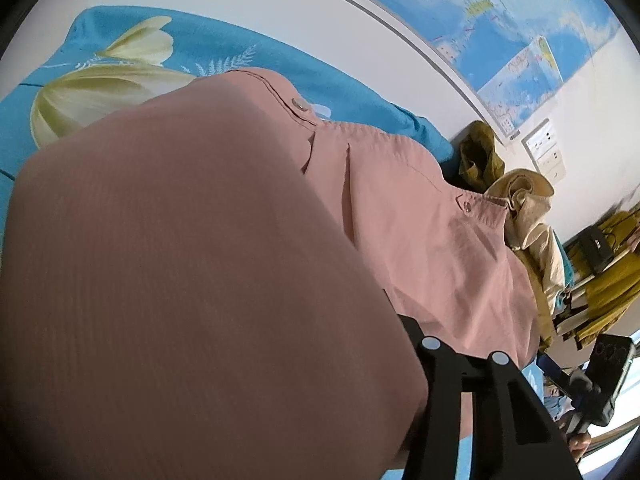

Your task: Fold large clothes

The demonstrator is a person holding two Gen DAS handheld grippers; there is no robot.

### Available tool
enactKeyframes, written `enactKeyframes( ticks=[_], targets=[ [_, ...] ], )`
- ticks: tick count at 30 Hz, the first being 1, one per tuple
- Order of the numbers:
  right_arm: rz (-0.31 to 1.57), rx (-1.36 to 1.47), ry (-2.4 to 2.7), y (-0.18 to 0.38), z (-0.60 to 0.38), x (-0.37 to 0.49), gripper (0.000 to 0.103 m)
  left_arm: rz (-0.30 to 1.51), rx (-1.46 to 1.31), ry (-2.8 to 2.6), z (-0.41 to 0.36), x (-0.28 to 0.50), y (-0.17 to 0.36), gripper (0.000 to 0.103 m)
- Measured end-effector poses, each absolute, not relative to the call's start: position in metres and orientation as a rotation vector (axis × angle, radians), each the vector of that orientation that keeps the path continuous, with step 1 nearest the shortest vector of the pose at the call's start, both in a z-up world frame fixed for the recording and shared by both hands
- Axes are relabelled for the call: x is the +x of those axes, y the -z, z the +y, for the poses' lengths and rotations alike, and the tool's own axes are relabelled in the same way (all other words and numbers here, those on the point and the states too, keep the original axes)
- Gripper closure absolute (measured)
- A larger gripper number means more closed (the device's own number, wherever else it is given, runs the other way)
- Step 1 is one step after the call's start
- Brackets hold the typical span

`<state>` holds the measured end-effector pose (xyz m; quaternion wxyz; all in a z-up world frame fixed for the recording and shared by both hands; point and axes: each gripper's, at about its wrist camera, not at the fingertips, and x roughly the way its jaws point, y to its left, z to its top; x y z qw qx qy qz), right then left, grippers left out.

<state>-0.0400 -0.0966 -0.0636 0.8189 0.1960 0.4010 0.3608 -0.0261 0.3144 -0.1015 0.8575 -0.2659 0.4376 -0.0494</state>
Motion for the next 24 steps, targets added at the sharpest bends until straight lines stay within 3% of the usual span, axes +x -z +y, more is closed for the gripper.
enactKeyframes(
  ticks=[4,8,24],
  targets=[
    [0.946,0.551,-0.682,0.091,-0.120,-0.034,0.021,0.920,-0.543,0.103,0.313,-0.028,0.103,0.054],
    [0.994,0.573,-0.668,0.109,-0.107,-0.027,0.021,0.920,-0.532,0.103,0.314,-0.031,0.104,0.054],
    [0.820,0.529,-0.666,0.098,-0.067,0.005,0.022,0.916,-0.394,0.023,0.288,-0.029,0.103,0.052]
  ],
)
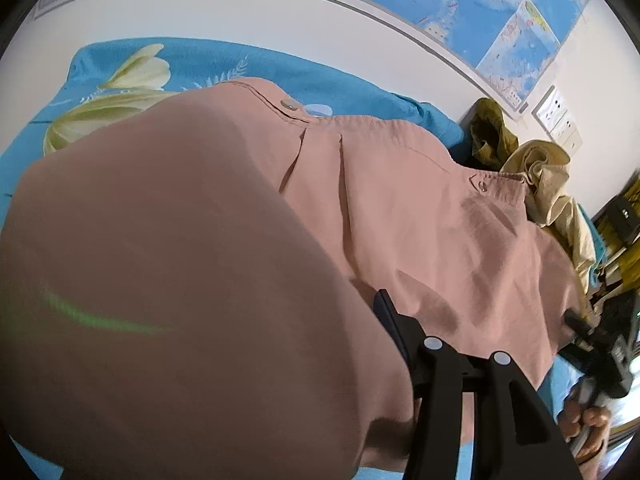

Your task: Fold large clothes

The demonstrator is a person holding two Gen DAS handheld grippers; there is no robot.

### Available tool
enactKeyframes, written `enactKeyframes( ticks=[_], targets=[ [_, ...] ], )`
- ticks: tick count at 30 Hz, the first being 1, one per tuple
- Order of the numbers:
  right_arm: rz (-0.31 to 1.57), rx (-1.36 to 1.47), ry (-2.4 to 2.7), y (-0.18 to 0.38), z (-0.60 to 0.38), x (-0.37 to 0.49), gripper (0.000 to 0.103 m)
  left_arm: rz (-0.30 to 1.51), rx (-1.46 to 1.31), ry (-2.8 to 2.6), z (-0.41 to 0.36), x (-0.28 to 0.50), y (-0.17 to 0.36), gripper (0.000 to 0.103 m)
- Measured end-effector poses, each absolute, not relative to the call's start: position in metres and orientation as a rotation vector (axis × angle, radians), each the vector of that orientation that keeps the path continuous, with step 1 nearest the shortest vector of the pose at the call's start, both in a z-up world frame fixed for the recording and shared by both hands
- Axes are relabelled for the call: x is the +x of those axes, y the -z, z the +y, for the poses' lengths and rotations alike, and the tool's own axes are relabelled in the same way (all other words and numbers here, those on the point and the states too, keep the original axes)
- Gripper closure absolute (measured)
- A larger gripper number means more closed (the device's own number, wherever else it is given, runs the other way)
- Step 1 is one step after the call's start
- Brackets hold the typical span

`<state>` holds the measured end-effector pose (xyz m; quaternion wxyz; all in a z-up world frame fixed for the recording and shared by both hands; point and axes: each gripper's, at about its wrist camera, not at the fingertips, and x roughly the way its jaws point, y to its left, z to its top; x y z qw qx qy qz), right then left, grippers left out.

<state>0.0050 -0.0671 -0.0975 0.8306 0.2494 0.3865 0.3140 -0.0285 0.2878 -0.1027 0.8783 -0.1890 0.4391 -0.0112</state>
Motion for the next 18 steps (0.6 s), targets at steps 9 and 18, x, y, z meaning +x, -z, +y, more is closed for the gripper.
enactKeyframes(
  ticks=[9,18],
  targets=[
    [0.875,0.511,-0.642,0.107,-0.054,0.025,0.020,0.917,-0.376,0.043,0.286,-0.026,0.104,0.042],
    [0.847,0.547,-0.663,0.105,-0.051,0.036,0.032,0.894,-0.459,-0.010,0.304,-0.018,0.102,0.035]
  ],
)
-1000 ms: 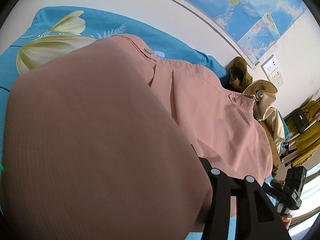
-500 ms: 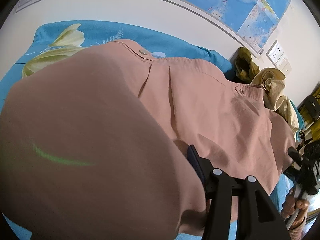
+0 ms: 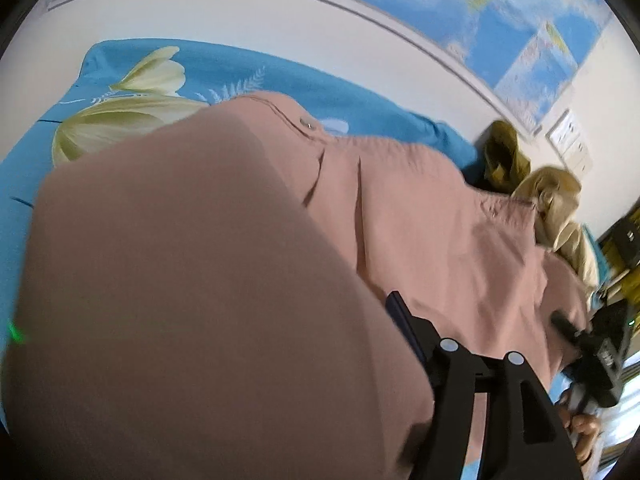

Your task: Fold large clothes

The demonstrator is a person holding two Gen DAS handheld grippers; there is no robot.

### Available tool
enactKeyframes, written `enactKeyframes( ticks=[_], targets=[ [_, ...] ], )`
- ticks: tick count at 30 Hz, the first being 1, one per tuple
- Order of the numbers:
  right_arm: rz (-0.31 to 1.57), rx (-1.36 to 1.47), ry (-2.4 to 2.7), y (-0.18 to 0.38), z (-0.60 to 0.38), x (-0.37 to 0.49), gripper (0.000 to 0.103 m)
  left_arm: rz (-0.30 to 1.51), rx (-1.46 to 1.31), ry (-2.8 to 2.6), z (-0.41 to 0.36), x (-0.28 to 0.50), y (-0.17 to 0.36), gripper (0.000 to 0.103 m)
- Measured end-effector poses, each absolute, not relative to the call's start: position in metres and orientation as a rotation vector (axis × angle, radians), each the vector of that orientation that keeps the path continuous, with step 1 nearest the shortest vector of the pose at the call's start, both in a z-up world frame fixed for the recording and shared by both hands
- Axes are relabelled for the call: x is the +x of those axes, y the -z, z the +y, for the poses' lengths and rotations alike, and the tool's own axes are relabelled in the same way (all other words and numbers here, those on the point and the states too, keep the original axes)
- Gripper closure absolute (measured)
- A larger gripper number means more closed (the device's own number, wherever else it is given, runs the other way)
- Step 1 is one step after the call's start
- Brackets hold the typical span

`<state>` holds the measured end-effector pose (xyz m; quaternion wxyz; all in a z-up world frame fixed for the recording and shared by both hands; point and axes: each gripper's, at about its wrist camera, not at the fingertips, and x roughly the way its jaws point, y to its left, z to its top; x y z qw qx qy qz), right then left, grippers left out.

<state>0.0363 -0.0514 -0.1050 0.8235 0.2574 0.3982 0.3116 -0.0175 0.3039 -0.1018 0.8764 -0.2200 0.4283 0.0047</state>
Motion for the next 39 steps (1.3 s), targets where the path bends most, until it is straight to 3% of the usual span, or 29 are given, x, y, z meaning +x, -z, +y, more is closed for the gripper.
enactKeyframes(
  ticks=[4,8,9,10,11,13,16,17,19,21,23,25,29,31,32,36,37,39],
  targets=[
    [0.846,0.561,-0.662,0.108,-0.048,0.042,0.029,0.893,-0.466,0.027,0.306,-0.013,0.105,0.025],
    [0.847,0.539,-0.661,0.106,-0.039,0.045,0.025,0.900,-0.425,0.002,0.299,-0.009,0.105,0.027],
    [0.848,0.540,-0.659,0.106,-0.039,0.046,0.028,0.907,-0.403,-0.019,0.298,-0.009,0.104,0.036],
    [0.856,0.540,-0.663,0.107,-0.037,0.047,0.037,0.919,-0.372,-0.042,0.296,-0.008,0.104,0.041],
    [0.863,0.541,-0.666,0.108,-0.037,0.049,0.050,0.926,-0.357,-0.050,0.294,-0.008,0.103,0.042],
    [0.875,0.553,-0.675,0.112,-0.040,0.050,0.063,0.928,-0.356,-0.064,0.294,-0.009,0.103,0.050],
    [0.876,0.544,-0.688,0.113,-0.042,0.050,0.064,0.927,-0.345,-0.073,0.294,-0.009,0.103,0.055],
    [0.877,0.545,-0.689,0.114,-0.042,0.050,0.058,0.927,-0.341,-0.073,0.294,-0.009,0.103,0.055],
    [0.883,0.556,-0.689,0.116,-0.043,0.052,0.058,0.927,-0.342,-0.078,0.293,-0.008,0.104,0.055],
    [0.888,0.555,-0.686,0.116,-0.042,0.052,0.061,0.921,-0.340,-0.091,0.292,-0.008,0.103,0.058],
    [0.888,0.566,-0.703,0.115,-0.043,0.051,0.074,0.916,-0.341,-0.107,0.292,-0.008,0.100,0.067],
    [0.878,0.594,-0.737,0.108,-0.047,0.048,0.078,0.904,-0.362,-0.104,0.293,-0.012,0.095,0.078],
    [0.841,0.630,-0.832,0.090,-0.055,0.032,0.081,0.873,-0.395,-0.049,0.297,-0.031,0.077,0.084],
    [0.842,0.595,-0.858,0.085,-0.057,0.021,0.079,0.856,-0.411,0.004,0.301,-0.044,0.070,0.082],
    [0.869,0.591,-0.854,0.089,-0.058,0.021,0.071,0.861,-0.416,0.015,0.304,-0.046,0.071,0.079],
    [0.947,0.605,-0.756,0.115,-0.065,0.035,0.052,0.935,-0.478,0.025,0.321,-0.036,0.094,0.056],
    [0.949,0.618,-0.746,0.119,-0.066,0.039,0.045,0.946,-0.494,0.029,0.323,-0.032,0.099,0.045],
    [0.924,0.616,-0.745,0.120,-0.064,0.043,0.044,0.942,-0.514,0.054,0.325,-0.026,0.106,0.038]
  ],
)
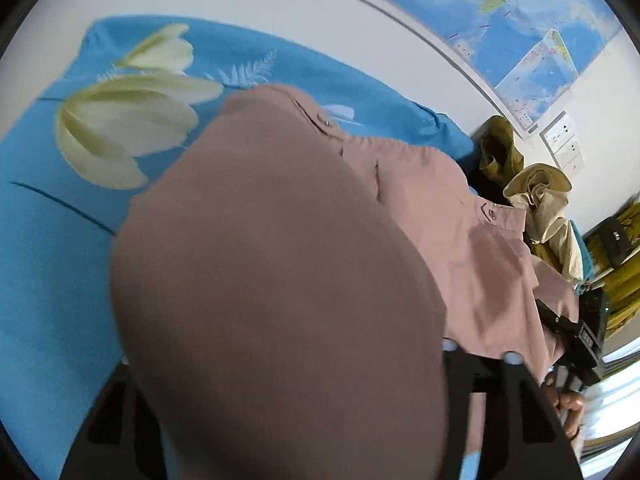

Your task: Fold large clothes

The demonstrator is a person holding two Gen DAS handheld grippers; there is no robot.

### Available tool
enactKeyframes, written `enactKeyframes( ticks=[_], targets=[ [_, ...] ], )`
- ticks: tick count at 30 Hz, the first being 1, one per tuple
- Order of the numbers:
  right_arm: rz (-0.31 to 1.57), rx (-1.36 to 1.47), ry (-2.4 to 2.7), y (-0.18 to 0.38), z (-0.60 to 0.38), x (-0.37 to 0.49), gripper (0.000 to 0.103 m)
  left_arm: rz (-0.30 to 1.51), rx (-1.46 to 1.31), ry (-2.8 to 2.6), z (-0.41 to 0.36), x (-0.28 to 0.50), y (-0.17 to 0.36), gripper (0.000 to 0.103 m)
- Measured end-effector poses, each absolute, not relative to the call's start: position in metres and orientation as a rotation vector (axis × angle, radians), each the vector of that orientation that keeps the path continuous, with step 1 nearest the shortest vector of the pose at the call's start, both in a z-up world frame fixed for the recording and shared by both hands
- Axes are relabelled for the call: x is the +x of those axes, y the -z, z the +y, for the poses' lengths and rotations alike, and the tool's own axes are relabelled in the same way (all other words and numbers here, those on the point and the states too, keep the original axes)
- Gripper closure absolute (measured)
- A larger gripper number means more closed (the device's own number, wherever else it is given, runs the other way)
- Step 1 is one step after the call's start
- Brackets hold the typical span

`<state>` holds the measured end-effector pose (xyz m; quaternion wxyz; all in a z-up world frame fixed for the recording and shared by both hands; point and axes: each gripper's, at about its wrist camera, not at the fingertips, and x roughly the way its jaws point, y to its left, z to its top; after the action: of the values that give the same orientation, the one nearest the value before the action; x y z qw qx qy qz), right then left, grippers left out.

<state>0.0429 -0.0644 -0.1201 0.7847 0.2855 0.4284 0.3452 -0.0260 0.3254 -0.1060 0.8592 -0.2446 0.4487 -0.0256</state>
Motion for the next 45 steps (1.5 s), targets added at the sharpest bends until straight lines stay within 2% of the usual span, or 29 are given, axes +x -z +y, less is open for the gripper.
enactKeyframes(
  ticks=[2,4,6,7,8,10,13,18,31,45],
  targets=[
    [0.914,0.610,-0.746,0.118,-0.060,0.045,0.030,0.925,-0.505,0.076,0.321,-0.023,0.106,0.028],
    [0.906,0.572,-0.761,0.115,-0.050,0.048,0.024,0.921,-0.495,0.074,0.316,-0.017,0.106,0.025],
    [0.913,0.551,-0.758,0.116,-0.045,0.049,0.038,0.921,-0.472,0.059,0.312,-0.012,0.106,0.029],
    [0.925,0.555,-0.769,0.119,-0.044,0.051,0.058,0.922,-0.456,0.041,0.310,-0.012,0.105,0.045],
    [0.929,0.562,-0.770,0.121,-0.044,0.052,0.065,0.924,-0.431,0.010,0.309,-0.011,0.103,0.054],
    [0.922,0.594,-0.795,0.121,-0.049,0.052,0.073,0.921,-0.412,-0.014,0.311,-0.014,0.100,0.074],
    [0.887,0.635,-0.847,0.111,-0.058,0.047,0.081,0.911,-0.414,-0.031,0.315,-0.017,0.095,0.082],
    [0.818,0.625,-0.909,0.080,-0.066,0.036,0.083,0.860,-0.412,-0.026,0.318,-0.024,0.075,0.086],
    [0.689,0.515,-1.033,0.000,-0.034,0.029,0.084,0.714,-0.323,-0.044,0.334,-0.031,-0.007,0.086],
    [0.664,0.401,-1.104,-0.034,0.035,0.036,0.085,0.647,-0.293,-0.175,0.381,-0.030,-0.045,0.086]
  ],
)
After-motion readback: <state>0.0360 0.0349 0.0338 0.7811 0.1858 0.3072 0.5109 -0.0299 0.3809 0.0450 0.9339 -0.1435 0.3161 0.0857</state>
